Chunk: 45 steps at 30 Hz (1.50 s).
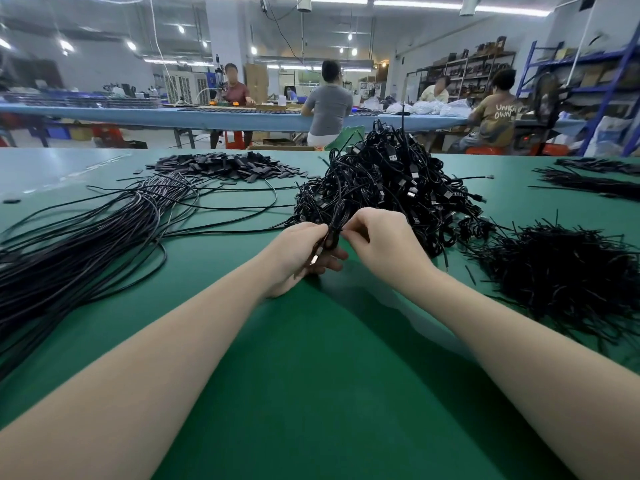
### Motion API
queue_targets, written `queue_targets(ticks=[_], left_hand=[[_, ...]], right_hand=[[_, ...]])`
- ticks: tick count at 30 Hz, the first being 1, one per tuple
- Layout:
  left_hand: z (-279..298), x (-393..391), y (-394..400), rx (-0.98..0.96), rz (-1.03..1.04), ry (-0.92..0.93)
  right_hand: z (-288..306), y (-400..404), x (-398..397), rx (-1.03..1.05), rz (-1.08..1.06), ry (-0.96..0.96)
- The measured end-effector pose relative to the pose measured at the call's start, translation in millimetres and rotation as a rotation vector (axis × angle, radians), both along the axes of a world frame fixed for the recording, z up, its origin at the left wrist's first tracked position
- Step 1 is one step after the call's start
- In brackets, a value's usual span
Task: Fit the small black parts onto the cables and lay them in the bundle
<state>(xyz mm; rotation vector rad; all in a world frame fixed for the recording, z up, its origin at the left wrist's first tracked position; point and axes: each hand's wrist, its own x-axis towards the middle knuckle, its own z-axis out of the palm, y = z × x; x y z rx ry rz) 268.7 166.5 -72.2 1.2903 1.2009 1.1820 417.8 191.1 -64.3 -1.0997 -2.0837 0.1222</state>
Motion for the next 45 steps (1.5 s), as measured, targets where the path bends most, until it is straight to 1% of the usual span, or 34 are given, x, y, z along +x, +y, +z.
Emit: queue_targets(ticks=[3,5,7,8,10,12,13,15,17,21,25,27,30,36,41,43,45], left_hand=[[2.1,1.3,-2.7,-0.046,-0.026,-0.011],[1.6,2.2,-3.3,-0.052,0.023,-0.016],[-1.1,2.9,-2.1,-0.007,0.100,-0.038],[-3.3,3.9,-1.3,0.050,0.152,-0.010],[-8.2,4.8,-0.1,0.244,0.315,0.182],[-10.9,5.0,-1.9,0.501,0.486,0.476],[-11.0,4.6,-4.5,0.621,0.516,0.626],[-11.9,2.4,-7.7,0.778,0.460,0.844],[-15.0,1.3,-8.1,0.833,0.358,0.927],[-18.0,2.2,-6.3,0.741,0.218,0.830],[-19.0,0.3,-2.0,0.704,0.201,0.718],[-20.0,-1.1,-1.3,0.663,0.185,0.671],[-20.0,-1.0,-2.7,0.603,0.148,0.616],[-17.8,1.4,-3.8,0.596,0.246,0.568],[-9.8,3.6,-5.5,0.570,0.277,0.514],[-5.8,5.4,-6.9,0.526,0.262,0.451],[-4.1,5.7,-6.7,0.429,0.229,0.322]], right_hand=[[-1.3,-2.5,1.7,0.132,-0.025,-0.111],[-2.4,-4.1,3.3,0.242,-0.038,-0.189],[-5.1,-5.7,3.6,0.312,-0.034,-0.235],[-6.5,-6.7,3.1,0.315,-0.030,-0.230],[-9.3,-8.1,0.6,0.284,-0.013,-0.188],[-12.4,-7.9,-0.7,0.242,0.012,-0.106],[-13.8,-6.8,-0.5,0.218,0.020,-0.062],[-16.0,-3.8,2.0,0.167,0.019,-0.003],[-17.9,0.3,5.6,0.141,0.014,0.036],[-19.7,5.0,8.5,0.126,0.007,0.087],[-21.0,9.7,7.0,0.099,-0.008,0.096],[-20.0,8.9,7.2,0.072,0.028,0.100],[-20.0,5.6,7.4,0.074,0.080,0.046],[-19.8,3.6,4.3,0.082,0.050,-0.003],[-18.7,3.3,1.8,0.072,0.010,0.111],[-17.3,2.5,2.5,0.060,-0.003,0.164],[-16.3,1.7,4.3,0.089,-0.001,0.124]])
